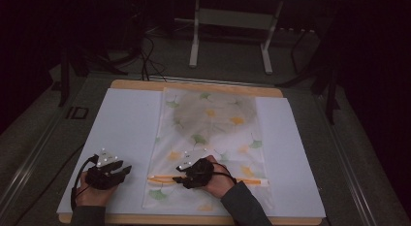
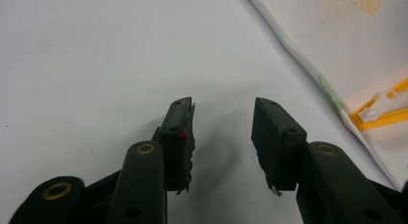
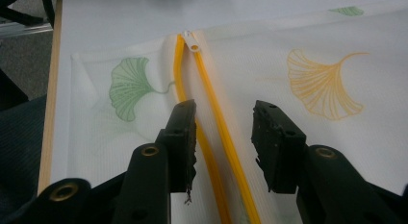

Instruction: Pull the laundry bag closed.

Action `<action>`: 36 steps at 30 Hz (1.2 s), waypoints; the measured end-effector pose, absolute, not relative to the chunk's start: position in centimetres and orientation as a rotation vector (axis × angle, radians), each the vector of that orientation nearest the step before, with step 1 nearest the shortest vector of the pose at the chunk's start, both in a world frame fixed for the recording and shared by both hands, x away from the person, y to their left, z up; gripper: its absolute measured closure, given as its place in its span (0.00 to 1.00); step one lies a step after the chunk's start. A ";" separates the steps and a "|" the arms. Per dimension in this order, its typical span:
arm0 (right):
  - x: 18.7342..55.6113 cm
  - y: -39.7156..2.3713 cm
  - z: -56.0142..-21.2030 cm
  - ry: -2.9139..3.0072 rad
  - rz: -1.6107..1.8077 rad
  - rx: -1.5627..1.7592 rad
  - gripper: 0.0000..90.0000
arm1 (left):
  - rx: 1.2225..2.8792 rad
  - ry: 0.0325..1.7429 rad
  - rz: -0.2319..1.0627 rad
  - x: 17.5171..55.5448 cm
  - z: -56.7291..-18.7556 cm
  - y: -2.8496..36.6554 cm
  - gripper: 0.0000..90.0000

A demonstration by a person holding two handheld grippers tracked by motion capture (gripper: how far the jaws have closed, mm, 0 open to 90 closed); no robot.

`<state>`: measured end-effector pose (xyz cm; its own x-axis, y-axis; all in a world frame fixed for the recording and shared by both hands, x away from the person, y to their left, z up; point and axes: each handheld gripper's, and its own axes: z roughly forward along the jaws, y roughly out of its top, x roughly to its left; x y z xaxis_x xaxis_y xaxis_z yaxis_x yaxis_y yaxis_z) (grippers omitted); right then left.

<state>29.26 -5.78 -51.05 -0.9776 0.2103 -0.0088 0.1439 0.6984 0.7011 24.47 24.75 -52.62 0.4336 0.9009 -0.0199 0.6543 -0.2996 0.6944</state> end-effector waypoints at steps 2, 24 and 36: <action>29.2 -5.5 -51.2 2.816 1.154 0.296 0.67 | 2.055 1.304 0.504 24.5 -52.6 24.7 0.66; 29.1 -3.0 -51.8 2.841 1.170 0.254 0.69 | 2.055 1.302 0.508 24.4 -52.5 24.8 0.65; 29.3 -2.0 -52.4 2.854 1.204 0.260 0.70 | 2.057 1.305 0.507 24.5 -52.5 24.8 0.65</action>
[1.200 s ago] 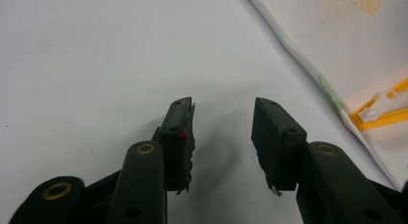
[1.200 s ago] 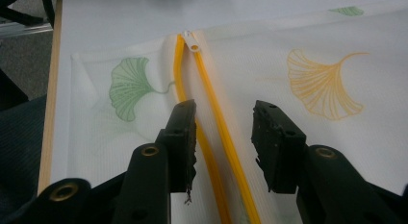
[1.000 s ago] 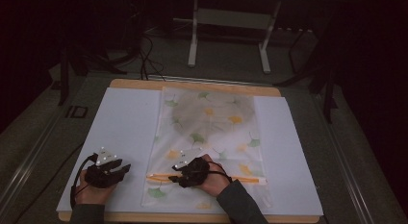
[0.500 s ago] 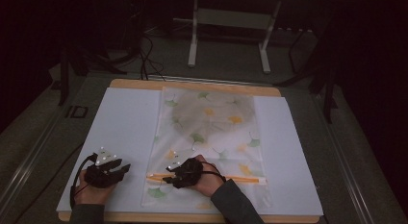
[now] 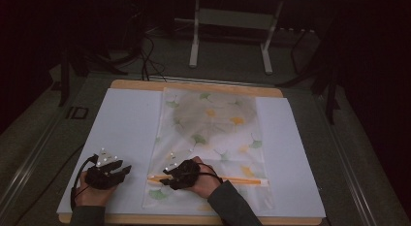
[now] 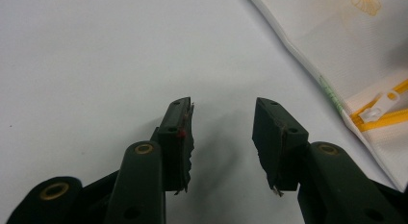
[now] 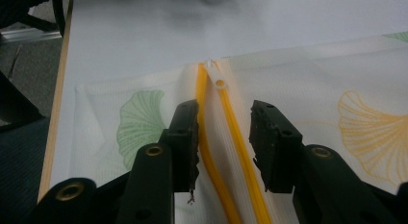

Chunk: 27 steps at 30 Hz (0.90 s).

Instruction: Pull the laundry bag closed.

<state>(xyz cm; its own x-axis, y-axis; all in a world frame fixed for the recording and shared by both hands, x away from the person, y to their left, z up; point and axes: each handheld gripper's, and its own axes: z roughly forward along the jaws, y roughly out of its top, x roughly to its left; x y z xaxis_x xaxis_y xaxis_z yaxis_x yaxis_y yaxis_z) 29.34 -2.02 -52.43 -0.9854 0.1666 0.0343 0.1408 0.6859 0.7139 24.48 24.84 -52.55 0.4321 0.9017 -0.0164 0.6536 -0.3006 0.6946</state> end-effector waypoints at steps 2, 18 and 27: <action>29.4 -1.9 -52.5 2.856 1.214 0.262 0.70 | 2.056 1.304 0.508 24.5 -52.5 24.8 0.65; 29.8 0.7 -52.8 2.871 1.217 0.231 0.78 | 2.066 1.302 0.506 24.5 -52.6 24.9 0.64; 30.3 1.5 -53.3 2.901 1.197 0.241 0.79 | 2.065 1.301 0.507 24.5 -52.6 24.8 0.64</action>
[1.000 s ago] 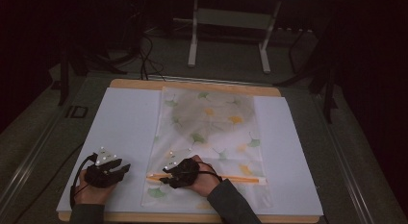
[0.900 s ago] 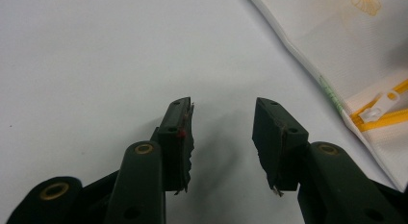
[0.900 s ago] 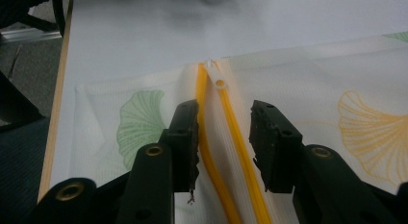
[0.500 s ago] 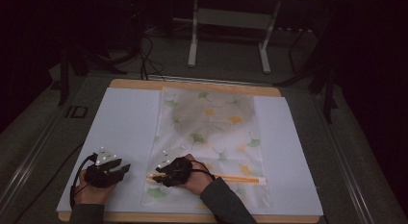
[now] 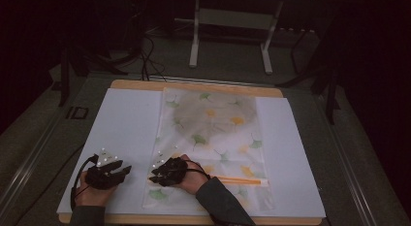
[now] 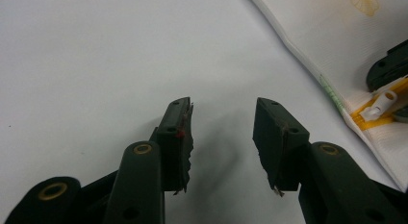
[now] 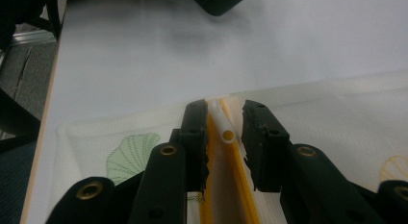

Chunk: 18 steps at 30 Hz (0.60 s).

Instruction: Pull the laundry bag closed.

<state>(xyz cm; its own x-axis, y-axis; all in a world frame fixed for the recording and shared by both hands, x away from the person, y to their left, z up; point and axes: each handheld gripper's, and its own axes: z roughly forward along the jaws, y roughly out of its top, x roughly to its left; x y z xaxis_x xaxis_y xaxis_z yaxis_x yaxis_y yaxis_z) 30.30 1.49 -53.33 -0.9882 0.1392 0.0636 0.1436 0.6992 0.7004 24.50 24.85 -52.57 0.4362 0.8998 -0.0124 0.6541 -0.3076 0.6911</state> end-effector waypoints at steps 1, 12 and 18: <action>30.4 1.5 -53.4 -2.894 -1.182 -0.239 0.80 | 2.064 1.301 0.506 24.5 -52.6 24.9 0.64; 30.1 1.8 -53.6 -2.900 -1.161 -0.200 0.87 | 2.070 1.296 0.503 24.5 -52.6 24.7 0.64; 30.1 2.1 -53.4 -2.921 -1.141 -0.196 0.92 | 2.079 1.288 0.495 24.5 -52.6 24.5 0.64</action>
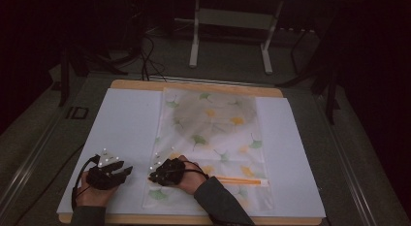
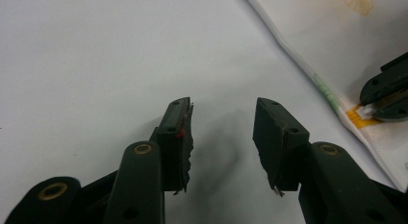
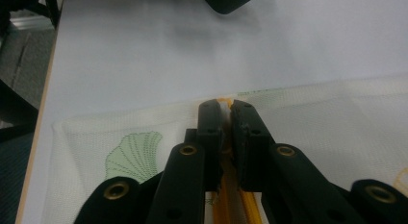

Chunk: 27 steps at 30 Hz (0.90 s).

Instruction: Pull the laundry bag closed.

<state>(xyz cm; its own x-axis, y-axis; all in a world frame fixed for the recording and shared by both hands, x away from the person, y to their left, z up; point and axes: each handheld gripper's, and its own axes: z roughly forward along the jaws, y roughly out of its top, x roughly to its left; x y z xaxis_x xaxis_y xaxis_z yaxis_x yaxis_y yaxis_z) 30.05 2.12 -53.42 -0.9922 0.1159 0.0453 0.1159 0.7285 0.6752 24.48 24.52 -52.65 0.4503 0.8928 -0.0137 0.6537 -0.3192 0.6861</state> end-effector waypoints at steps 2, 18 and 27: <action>29.9 2.2 -53.4 2.912 1.127 0.183 0.92 | 2.081 1.282 0.493 24.5 -52.7 24.4 0.64; 29.5 1.9 -52.8 2.897 1.114 0.173 0.93 | 2.069 1.225 0.375 23.6 -52.3 23.6 0.65; 29.4 1.5 -52.3 2.886 1.109 0.160 0.93 | 2.061 1.146 0.199 23.1 -52.1 22.3 0.66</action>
